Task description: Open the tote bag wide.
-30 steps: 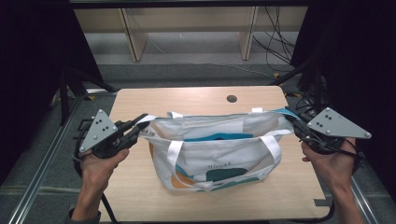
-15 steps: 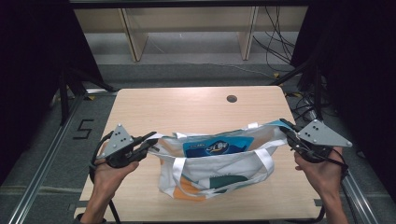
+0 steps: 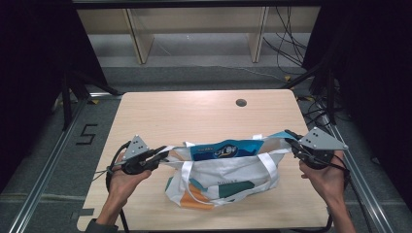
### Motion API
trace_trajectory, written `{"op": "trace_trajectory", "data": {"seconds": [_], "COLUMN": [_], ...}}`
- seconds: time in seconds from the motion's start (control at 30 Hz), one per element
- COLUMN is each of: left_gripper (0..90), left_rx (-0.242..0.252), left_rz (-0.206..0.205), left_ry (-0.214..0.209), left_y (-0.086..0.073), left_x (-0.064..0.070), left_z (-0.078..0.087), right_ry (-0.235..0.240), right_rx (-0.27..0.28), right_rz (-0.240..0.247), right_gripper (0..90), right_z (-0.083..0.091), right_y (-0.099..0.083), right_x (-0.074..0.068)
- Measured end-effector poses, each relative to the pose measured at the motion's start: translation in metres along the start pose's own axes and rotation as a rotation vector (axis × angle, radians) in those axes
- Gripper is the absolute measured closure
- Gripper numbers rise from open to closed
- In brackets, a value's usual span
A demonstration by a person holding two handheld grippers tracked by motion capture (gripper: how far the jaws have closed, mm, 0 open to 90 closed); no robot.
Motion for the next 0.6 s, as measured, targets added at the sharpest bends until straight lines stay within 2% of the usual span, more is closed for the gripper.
{"op": "trace_trajectory", "data": {"seconds": [0.17,0.2,0.23,0.27,0.3,0.33,0.4,0.43,0.47,0.6], "left_gripper": [80.7,80.7,80.7,80.7,80.7,80.7,80.8,80.9,81.0,81.2], "left_rx": [-0.053,-0.053,-0.077,-0.077,-0.106,-0.106,-0.154,-0.163,-0.183,-0.188], "left_rz": [0.012,0.012,-0.001,-0.001,0.001,0.001,-0.011,0.017,-0.007,0.004], "left_ry": [0.002,0.002,-0.007,-0.007,-0.012,-0.012,-0.021,-0.037,-0.044,-0.062], "left_y": [-0.02,-0.02,-0.027,-0.027,-0.034,-0.034,-0.042,-0.049,-0.051,-0.056], "left_x": [-0.001,-0.001,-0.002,-0.002,0.002,0.002,0.005,0.01,0.009,0.009], "left_z": [-0.013,-0.013,-0.018,-0.018,-0.025,-0.025,-0.03,-0.036,-0.037,-0.041], "right_ry": [0.044,0.044,0.06,0.067,0.078,0.078,0.092,0.101,0.112,0.135], "right_rx": [-0.069,-0.069,-0.095,-0.112,-0.124,-0.124,-0.142,-0.16,-0.163,-0.203], "right_rz": [0.026,0.026,0.028,0.031,0.038,0.038,0.036,0.031,0.05,0.037], "right_gripper": [85.9,85.9,85.8,85.8,85.8,85.8,85.7,85.6,85.7,85.6], "right_z": [-0.009,-0.009,-0.015,-0.017,-0.02,-0.02,-0.026,-0.03,-0.032,-0.035], "right_y": [-0.019,-0.019,-0.027,-0.031,-0.035,-0.035,-0.041,-0.047,-0.05,-0.057], "right_x": [-0.009,-0.009,-0.011,-0.013,-0.014,-0.014,-0.016,-0.019,-0.02,-0.024]}}
Point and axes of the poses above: each handheld gripper's, and its own axes: z roughly backward along the jaws, y roughly out of its top, x roughly to its right, the point moved 3 cm from there along -z, roughly forward along the jaws, and after that the axes turned 10 degrees about -y, right-handed, at the moved point
